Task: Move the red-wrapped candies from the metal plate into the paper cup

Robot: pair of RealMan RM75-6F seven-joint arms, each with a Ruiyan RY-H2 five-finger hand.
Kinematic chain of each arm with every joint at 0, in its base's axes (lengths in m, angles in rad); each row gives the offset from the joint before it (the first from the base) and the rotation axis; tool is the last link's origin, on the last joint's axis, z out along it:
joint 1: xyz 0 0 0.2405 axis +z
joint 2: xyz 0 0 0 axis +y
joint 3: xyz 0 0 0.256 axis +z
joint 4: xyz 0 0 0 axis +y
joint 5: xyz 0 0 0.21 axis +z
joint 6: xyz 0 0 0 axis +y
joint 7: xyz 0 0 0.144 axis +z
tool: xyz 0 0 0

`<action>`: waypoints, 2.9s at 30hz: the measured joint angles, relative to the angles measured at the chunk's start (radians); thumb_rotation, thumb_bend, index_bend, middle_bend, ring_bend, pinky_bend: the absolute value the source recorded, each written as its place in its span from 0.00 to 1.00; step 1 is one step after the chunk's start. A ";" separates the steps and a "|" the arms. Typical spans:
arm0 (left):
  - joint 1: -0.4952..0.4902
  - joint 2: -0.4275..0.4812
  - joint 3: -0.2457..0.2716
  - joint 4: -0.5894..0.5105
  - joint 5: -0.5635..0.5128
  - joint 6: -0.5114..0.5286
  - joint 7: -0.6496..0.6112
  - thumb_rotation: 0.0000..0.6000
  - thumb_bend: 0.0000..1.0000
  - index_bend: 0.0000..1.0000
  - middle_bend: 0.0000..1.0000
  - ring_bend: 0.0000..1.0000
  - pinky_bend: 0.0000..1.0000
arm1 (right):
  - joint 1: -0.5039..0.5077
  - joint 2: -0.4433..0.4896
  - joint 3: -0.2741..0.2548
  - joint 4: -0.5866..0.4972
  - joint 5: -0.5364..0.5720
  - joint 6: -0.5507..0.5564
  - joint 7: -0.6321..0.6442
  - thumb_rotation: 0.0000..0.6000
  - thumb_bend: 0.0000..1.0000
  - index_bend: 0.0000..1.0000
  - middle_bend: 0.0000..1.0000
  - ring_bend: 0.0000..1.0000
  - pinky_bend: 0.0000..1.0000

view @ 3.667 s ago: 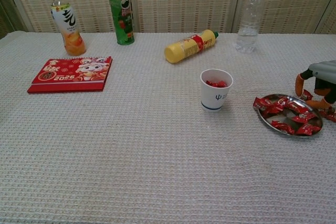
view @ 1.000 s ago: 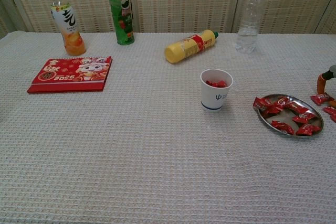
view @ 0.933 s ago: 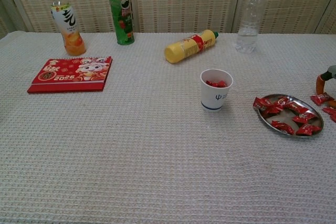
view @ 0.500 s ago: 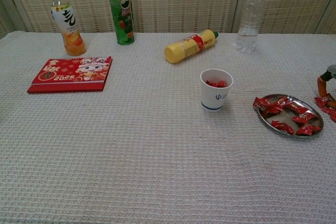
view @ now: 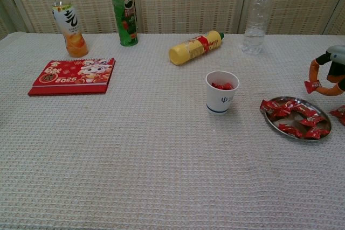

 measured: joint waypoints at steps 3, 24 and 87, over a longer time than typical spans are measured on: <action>0.000 0.003 0.000 0.000 0.002 0.000 -0.007 1.00 0.44 0.00 0.00 0.08 0.36 | 0.007 0.028 0.020 -0.113 -0.014 0.013 0.034 1.00 0.31 0.59 1.00 0.99 1.00; 0.011 0.028 0.004 0.001 0.026 0.019 -0.071 1.00 0.46 0.00 0.00 0.08 0.36 | 0.207 -0.117 0.093 -0.271 0.126 0.016 -0.177 1.00 0.31 0.53 1.00 0.98 1.00; -0.004 -0.013 0.004 -0.002 0.002 -0.012 0.032 1.00 0.45 0.00 0.00 0.08 0.37 | -0.049 0.136 -0.239 0.018 -0.135 0.050 -0.124 1.00 0.22 0.28 1.00 0.87 1.00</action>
